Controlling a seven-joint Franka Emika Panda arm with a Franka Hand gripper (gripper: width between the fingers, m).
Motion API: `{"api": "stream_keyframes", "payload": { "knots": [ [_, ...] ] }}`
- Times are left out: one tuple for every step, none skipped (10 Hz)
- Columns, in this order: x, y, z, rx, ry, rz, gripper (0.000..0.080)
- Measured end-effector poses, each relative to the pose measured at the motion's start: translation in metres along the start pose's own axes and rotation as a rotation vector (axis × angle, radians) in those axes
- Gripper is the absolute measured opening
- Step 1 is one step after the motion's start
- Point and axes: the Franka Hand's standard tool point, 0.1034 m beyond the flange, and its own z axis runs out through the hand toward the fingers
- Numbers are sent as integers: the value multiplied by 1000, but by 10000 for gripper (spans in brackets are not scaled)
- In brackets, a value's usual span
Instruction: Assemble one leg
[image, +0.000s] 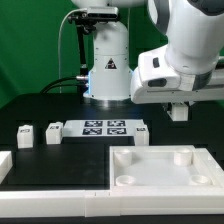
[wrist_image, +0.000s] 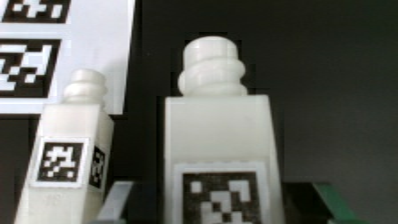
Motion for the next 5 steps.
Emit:
{"api": "stream_keyframes", "payload": {
  "knots": [
    [6,-1,-2,4,60,-1,290],
    [12,-2,-6,10,189,-3,290],
    [10,-1,-6,11,303,-6,290],
    [10,3,-10,12,364,-15,290],
    [17,7,-23,23,480,-11,290]
  ]
}}
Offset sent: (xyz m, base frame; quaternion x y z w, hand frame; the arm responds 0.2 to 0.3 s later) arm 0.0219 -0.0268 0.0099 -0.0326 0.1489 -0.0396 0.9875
